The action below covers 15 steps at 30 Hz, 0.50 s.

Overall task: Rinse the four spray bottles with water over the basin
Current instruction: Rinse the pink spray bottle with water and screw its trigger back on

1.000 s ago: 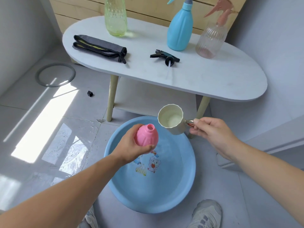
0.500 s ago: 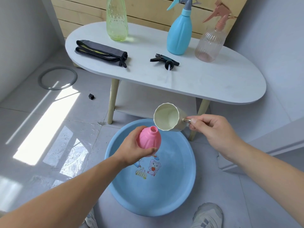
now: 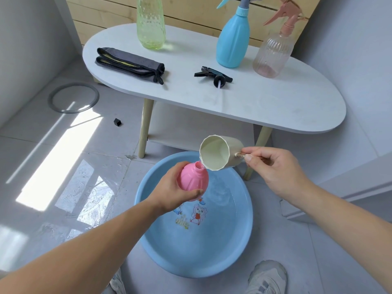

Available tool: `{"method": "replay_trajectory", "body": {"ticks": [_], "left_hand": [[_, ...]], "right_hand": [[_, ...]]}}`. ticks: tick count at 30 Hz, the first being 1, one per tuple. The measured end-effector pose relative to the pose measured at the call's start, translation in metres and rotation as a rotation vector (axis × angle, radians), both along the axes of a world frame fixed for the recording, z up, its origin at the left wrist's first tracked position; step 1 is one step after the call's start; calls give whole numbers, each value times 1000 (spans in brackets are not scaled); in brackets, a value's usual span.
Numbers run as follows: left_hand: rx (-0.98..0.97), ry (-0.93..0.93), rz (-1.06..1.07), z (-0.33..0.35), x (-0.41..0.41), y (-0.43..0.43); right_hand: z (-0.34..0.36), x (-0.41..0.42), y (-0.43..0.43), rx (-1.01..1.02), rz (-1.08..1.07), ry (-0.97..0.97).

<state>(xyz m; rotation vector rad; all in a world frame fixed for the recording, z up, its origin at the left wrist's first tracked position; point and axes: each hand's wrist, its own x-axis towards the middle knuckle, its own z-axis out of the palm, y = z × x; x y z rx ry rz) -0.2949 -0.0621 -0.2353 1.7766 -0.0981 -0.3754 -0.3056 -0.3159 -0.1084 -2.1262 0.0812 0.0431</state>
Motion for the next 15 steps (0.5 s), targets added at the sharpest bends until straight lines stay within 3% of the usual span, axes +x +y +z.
{"method": "replay_trajectory", "body": {"ticks": [15], "left_hand": [[24, -21, 12, -7, 1, 2]], "right_hand": [[3, 0, 2, -33, 19, -36]]}}
